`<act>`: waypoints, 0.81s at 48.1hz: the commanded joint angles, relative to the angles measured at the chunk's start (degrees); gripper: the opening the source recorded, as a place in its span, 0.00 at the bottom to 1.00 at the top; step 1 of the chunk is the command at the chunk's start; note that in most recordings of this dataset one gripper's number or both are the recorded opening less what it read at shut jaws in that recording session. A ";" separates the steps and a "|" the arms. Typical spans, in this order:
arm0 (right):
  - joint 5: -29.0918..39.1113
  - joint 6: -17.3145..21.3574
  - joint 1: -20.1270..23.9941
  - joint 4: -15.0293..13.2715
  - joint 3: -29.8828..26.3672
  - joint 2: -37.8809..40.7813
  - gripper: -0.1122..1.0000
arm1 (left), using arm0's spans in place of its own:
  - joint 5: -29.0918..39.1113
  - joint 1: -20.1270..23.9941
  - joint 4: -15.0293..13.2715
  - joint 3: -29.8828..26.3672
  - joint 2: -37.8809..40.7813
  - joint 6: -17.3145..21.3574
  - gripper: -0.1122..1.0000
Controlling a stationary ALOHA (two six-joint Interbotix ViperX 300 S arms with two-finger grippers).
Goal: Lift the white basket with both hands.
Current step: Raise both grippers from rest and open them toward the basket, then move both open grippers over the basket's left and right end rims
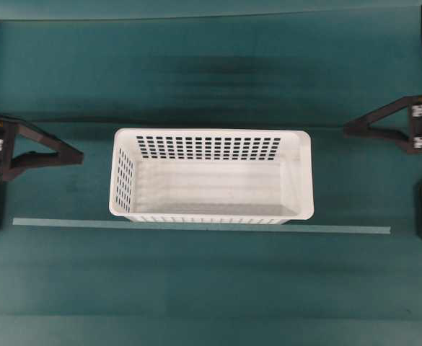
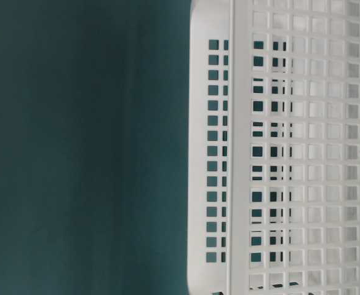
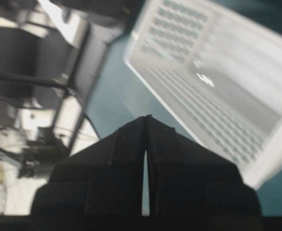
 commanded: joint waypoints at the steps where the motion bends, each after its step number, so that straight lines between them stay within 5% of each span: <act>1: 5.01 3.25 -0.26 -0.18 -2.55 4.13 0.11 | 2.29 0.44 0.26 -3.08 2.72 -2.64 0.07; 8: 16.61 11.16 -0.53 -1.49 -5.10 9.14 0.11 | 11.25 1.76 0.26 -5.36 5.63 -9.23 0.07; 17: 27.51 12.57 -0.70 -2.72 -9.49 14.33 0.11 | 22.85 1.76 0.26 -7.82 9.67 -14.50 0.07; 27: 28.56 11.78 -0.79 -2.81 -12.92 19.78 0.11 | 30.67 1.32 0.26 -10.81 14.94 -14.50 0.07; 39: 30.41 9.05 -0.97 -7.03 -17.14 25.66 0.11 | 31.03 0.53 0.26 -13.10 18.19 -10.63 0.07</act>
